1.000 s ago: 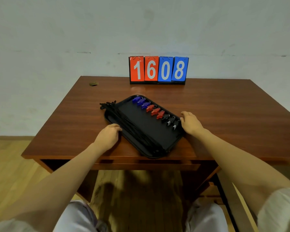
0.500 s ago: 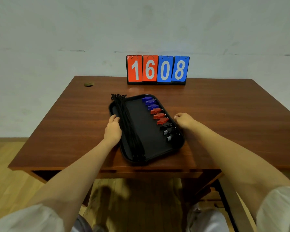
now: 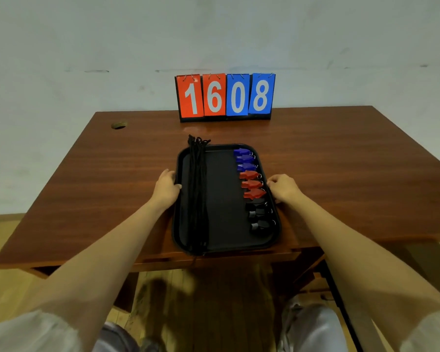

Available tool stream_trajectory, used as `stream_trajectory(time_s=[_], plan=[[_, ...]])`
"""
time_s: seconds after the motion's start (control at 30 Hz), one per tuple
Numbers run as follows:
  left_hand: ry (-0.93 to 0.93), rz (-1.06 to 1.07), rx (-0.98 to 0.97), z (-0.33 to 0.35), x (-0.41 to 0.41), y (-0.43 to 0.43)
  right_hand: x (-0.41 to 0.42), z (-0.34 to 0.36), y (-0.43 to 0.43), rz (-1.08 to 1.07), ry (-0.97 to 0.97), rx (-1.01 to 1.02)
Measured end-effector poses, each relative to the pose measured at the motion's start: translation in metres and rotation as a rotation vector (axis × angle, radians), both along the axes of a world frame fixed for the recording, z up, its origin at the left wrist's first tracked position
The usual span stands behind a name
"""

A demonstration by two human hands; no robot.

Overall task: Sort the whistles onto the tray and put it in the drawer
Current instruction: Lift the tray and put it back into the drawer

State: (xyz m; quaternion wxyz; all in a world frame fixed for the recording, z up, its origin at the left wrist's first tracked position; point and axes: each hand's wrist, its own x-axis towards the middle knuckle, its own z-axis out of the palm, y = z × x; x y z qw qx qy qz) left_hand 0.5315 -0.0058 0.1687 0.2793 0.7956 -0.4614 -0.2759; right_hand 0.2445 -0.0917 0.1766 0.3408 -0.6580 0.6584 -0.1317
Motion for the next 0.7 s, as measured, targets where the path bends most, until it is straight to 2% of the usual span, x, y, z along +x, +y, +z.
stream_trajectory(time_s=[0.3,0.7], plan=[[0.134,0.088,-0.005,0.000,-0.057,0.010,-0.062,0.003,0.044,-0.040,-0.036,-0.015],[0.239,-0.089,0.056,0.008,-0.147,0.042,-0.160,-0.002,0.116,-0.288,-0.059,-0.076]])
